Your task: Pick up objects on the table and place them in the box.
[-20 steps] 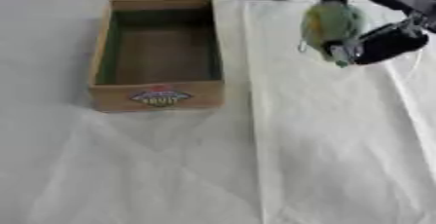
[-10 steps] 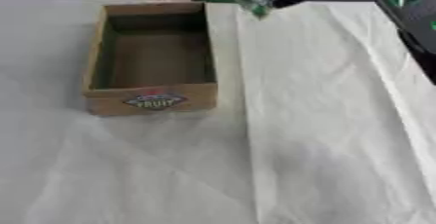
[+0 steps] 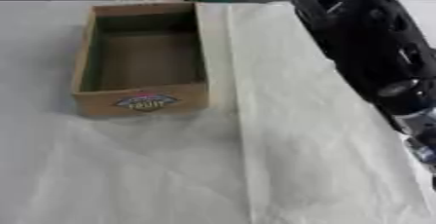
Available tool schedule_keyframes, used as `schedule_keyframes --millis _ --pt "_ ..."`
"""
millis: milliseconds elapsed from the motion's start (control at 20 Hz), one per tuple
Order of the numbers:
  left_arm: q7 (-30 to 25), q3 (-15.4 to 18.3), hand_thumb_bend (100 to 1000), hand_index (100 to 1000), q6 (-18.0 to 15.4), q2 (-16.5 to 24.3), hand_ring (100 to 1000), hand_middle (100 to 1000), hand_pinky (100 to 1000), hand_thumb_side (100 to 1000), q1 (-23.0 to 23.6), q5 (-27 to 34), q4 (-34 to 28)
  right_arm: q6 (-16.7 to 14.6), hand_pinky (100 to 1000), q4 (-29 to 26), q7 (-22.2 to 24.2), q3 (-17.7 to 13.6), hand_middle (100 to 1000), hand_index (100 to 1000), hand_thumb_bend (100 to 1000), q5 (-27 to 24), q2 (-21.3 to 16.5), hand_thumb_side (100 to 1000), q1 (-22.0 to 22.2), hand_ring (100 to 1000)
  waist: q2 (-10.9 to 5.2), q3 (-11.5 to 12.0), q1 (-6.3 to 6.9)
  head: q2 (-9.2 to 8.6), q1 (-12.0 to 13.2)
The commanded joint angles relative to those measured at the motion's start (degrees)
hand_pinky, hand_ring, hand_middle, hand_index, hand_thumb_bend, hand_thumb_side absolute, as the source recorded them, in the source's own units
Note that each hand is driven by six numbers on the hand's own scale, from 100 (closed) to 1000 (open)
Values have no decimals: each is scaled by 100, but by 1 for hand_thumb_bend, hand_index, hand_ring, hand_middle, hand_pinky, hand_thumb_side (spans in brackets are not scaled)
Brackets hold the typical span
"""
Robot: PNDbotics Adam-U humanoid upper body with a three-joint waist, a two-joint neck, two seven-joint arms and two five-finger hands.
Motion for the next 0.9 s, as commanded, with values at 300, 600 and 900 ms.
schedule_keyframes --millis 300,600,900 --pt "-108 -51 100 706 16 25 512 524 763 603 -62 78 -98 -320 810 1559 -745 -382 354 574 100 911 812 100 -406 613 -8 239 0 -145 -243" --pt "-145 -74 100 706 20 12 511 524 764 602 -119 121 -98 -387 806 2387 -1401 -708 348 567 100 1597 1289 100 -424 610 50 417 -36 -211 -436" --pt "-156 -108 100 706 23 44 512 524 762 604 -165 160 -98 -669 803 2975 -1828 -900 383 597 100 2380 1543 100 -271 644 27 510 -10 -180 -541"
